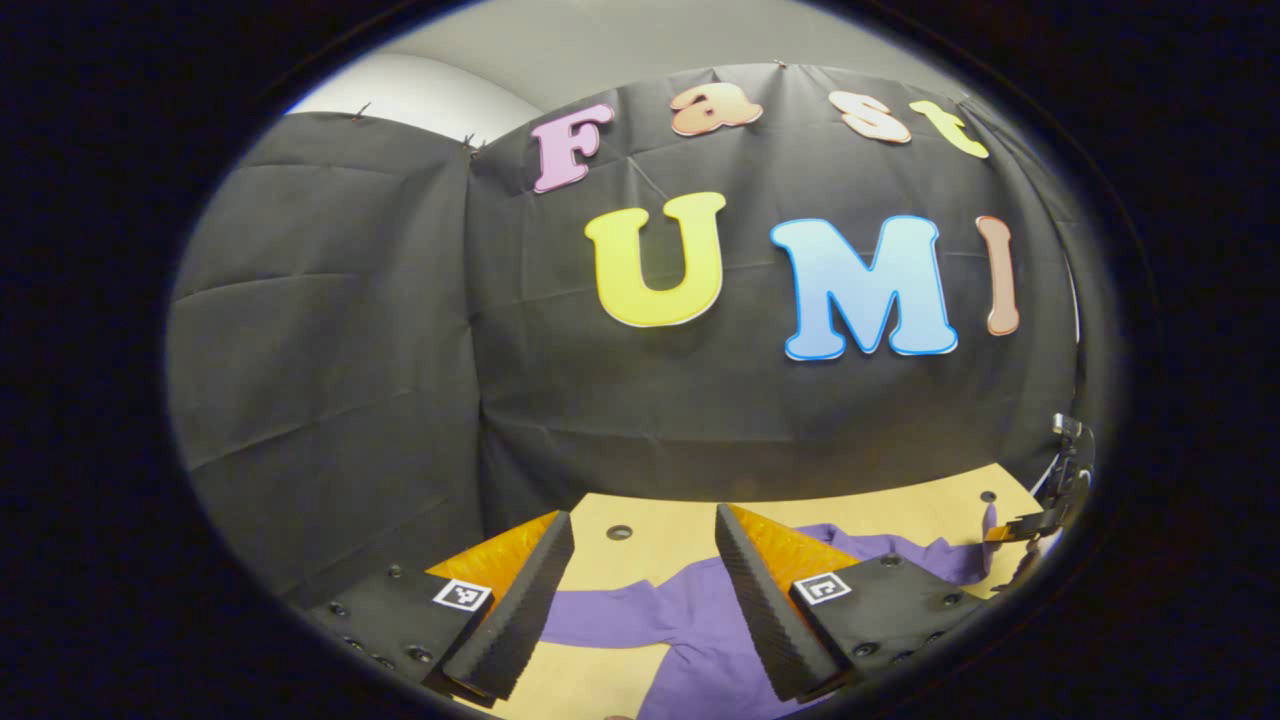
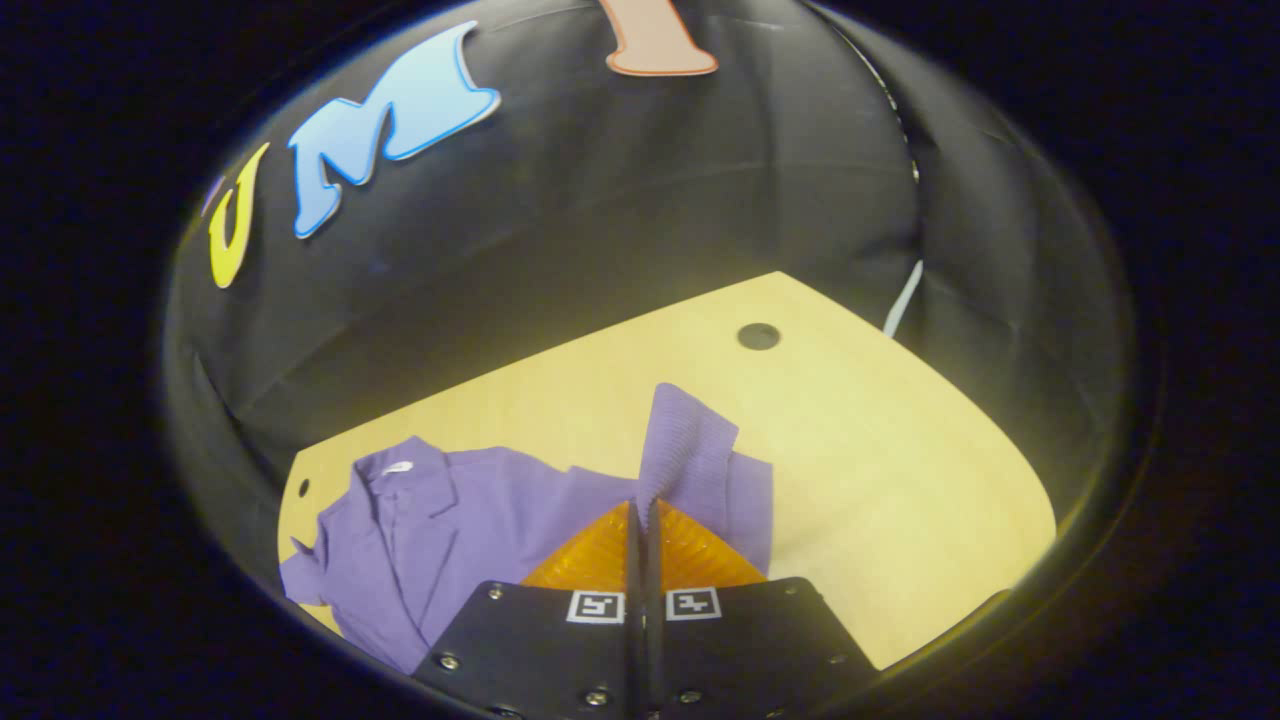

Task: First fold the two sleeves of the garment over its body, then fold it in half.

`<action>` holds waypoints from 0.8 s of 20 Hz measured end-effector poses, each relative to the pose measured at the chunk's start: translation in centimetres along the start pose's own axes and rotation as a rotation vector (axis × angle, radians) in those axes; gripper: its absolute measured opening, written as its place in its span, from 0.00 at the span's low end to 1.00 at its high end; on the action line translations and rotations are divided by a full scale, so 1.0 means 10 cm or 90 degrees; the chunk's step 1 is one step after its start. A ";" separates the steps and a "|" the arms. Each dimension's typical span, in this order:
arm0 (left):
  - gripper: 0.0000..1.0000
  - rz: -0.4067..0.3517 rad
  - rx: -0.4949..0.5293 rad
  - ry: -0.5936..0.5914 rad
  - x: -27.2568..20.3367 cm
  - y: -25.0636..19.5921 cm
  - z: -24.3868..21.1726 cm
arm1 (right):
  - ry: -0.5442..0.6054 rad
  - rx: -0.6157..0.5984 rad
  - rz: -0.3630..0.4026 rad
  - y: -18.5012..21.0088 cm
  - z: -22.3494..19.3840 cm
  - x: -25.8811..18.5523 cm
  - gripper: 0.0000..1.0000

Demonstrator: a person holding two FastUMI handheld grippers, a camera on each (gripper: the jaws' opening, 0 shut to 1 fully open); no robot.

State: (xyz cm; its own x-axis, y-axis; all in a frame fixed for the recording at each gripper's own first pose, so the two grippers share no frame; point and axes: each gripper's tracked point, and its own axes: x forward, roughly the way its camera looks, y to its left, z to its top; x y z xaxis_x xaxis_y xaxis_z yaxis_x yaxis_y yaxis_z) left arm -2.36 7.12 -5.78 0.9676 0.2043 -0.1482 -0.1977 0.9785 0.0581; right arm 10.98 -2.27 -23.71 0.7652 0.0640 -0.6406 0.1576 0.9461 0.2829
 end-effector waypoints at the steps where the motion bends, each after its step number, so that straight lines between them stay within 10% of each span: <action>1: 0.95 0.007 0.000 0.001 -0.01 0.11 -0.03 | 0.002 -0.004 0.015 0.20 -0.03 -0.01 0.01; 16: 0.96 0.118 -0.032 0.056 -0.02 1.86 -0.67 | 0.078 -0.084 0.200 2.86 -0.96 -0.01 0.01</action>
State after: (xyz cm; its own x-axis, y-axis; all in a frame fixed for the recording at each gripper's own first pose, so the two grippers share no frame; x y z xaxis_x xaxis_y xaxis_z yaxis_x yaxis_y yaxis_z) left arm -7.34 25.48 -11.28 0.8973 0.3799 -0.2249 -0.3803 0.9238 0.0434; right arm 9.42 27.85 -22.36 0.6820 0.3880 -0.6200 -0.1614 0.9066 0.3898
